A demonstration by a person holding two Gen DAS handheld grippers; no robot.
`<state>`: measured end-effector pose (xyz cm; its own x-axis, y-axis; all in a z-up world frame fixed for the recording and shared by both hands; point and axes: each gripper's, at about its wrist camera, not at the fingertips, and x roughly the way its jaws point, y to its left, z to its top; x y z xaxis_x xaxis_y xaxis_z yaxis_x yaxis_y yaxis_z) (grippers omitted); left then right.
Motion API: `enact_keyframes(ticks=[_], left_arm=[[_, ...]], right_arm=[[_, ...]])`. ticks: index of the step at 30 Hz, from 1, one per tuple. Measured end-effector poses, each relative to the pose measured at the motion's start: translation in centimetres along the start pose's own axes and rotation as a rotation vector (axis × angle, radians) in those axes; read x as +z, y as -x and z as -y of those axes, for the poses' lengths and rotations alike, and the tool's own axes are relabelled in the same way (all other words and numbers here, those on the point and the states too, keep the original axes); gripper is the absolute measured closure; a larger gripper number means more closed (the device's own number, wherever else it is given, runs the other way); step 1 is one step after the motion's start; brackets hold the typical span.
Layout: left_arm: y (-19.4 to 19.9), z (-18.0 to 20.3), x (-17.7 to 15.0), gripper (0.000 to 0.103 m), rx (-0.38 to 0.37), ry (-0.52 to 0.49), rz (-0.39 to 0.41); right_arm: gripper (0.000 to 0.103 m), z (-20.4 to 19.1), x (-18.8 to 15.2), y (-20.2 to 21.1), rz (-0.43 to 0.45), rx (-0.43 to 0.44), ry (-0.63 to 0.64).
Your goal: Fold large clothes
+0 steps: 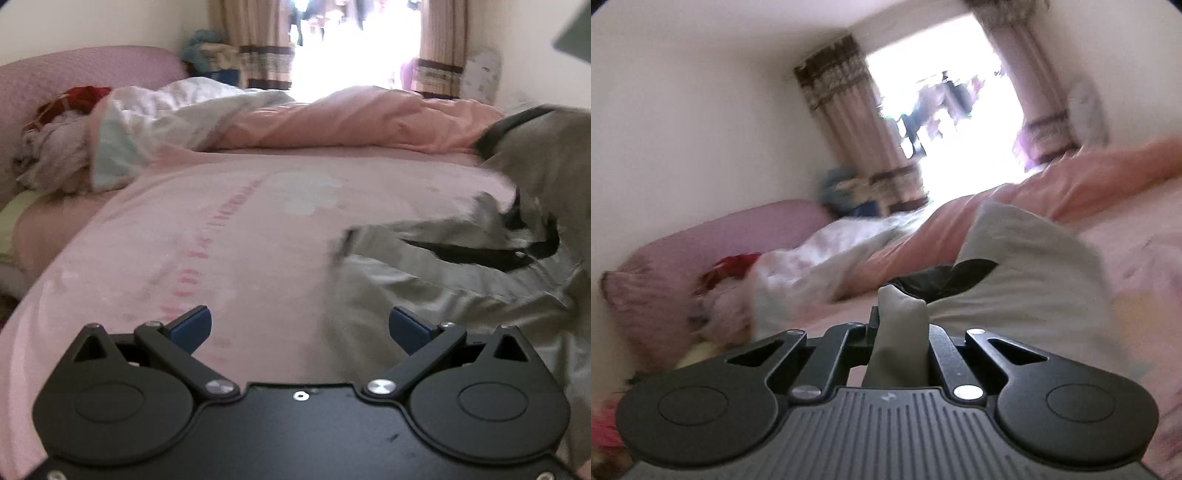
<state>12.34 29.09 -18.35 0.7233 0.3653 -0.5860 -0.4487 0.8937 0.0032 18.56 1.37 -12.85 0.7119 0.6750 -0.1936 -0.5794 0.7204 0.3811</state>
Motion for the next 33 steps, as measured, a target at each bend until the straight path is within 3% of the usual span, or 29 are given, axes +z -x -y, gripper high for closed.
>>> enact_keyframes(ticks=[5,7,11,16,21,23,29,31,33], left_arm=[[-1.3,-4.7,-1.4,0.0,0.108,0.038,-0.053],[-1.7,-6.0,-2.3,0.0,0.127,0.043,-0.077],[-2.1,-5.8,-2.9,0.0,0.125,0.024,-0.093],[-2.3,-4.1,-3.1,0.0,0.062,0.016,-0.101],[-2.3,-3.7,-3.4,0.0,0.07,0.017,-0.113],[-2.1,-3.8,-3.5,0.0,0.065,0.022,-0.112],[-1.0,-3.6,-3.0,0.0,0.054,0.03,-0.103],[0.5,-3.3,-2.6,0.0,0.04,0.031,-0.078],[2.2,-2.8,-2.2,0.0,0.016,0.037,-0.049]], right_arm=[[0.101,-1.9,-8.2,-5.8,-0.221,-0.049,-0.007],[0.101,-2.0,-10.6,-6.4,-0.253,-0.07,-0.001],[0.102,-2.4,-11.2,-6.8,-0.247,-0.094,0.018],[0.102,-3.1,-11.8,-6.5,-0.24,-0.121,0.04],[0.101,-3.0,-11.9,-7.2,-0.252,-0.123,0.037],[0.097,-2.9,-11.6,-6.9,-0.25,-0.102,0.051],[0.064,-4.4,-7.3,-3.6,-0.241,0.002,0.102],[0.052,-4.1,-4.9,-0.6,-0.156,-0.001,0.145],[0.048,-2.7,-3.0,2.0,-0.085,-0.043,0.153]])
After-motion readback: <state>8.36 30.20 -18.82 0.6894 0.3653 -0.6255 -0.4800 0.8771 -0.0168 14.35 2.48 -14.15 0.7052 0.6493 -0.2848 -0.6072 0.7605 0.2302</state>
